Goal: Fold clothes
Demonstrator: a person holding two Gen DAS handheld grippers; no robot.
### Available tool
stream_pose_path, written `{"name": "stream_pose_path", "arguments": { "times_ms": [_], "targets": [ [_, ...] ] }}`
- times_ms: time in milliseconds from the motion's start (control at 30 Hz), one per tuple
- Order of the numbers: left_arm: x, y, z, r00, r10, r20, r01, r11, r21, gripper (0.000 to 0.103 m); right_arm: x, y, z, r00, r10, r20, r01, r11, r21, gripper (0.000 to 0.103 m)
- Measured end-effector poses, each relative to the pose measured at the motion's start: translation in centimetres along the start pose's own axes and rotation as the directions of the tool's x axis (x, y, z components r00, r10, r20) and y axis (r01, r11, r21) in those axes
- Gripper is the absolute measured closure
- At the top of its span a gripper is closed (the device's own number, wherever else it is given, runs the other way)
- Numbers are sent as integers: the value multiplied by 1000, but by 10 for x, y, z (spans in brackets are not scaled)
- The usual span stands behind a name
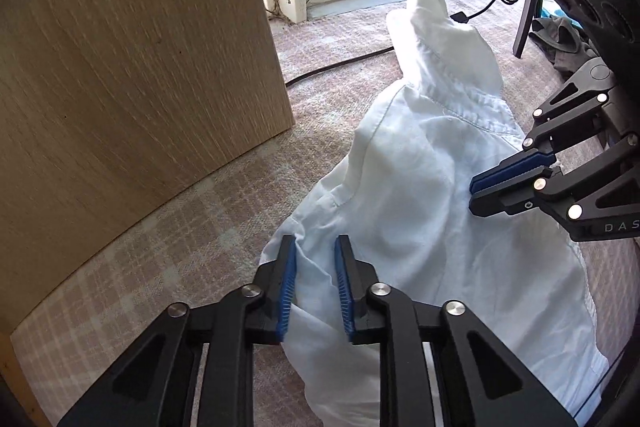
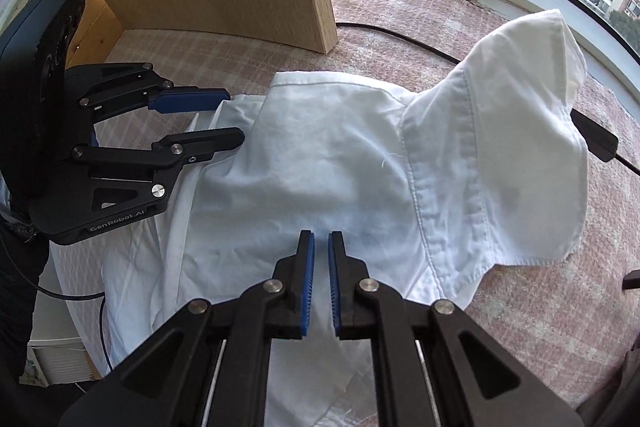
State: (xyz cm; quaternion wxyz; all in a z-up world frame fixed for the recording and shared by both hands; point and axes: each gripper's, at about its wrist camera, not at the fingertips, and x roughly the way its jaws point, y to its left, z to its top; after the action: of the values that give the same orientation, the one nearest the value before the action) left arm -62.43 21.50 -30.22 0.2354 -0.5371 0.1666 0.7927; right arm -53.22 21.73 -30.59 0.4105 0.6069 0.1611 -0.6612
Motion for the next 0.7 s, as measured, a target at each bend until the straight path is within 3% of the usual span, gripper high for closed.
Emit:
{"name": "stream_pose_path", "arguments": {
  "times_ms": [33, 200, 267, 333, 433, 567, 700],
  "targets": [
    [1, -2, 0, 1000, 11, 2, -11, 1000, 8, 102, 0, -1, 0, 1000, 1, 1, -1, 1000, 3, 95],
    [-11, 3, -1, 996, 78, 41, -77, 997, -28, 102, -1, -11, -2, 998, -55, 17, 54, 997, 51, 95],
    [-13, 15, -3, 997, 62, 53, -58, 995, -81, 102, -2, -20, -3, 993, -119, 24, 117, 990, 75, 101],
    [-4, 21, -3, 998, 40, 39, -35, 993, -116, 102, -4, -32, -2, 995, -96, 30, 92, 988, 128, 101],
    [6, 19, -1, 997, 65, 29, -62, 993, -102, 96, -4, -33, 1, 989, -143, 32, 138, 982, 129, 102],
    [-22, 32, 0, 989, 115, 93, -102, 985, -137, 90, -10, -26, -2, 982, -184, 51, 177, 978, 107, 98],
    [-45, 34, -1, 989, 12, 145, 3, 995, -97, 91, -27, -16, -4, 989, -86, 123, 75, 993, 93, 96]
  ]
}}
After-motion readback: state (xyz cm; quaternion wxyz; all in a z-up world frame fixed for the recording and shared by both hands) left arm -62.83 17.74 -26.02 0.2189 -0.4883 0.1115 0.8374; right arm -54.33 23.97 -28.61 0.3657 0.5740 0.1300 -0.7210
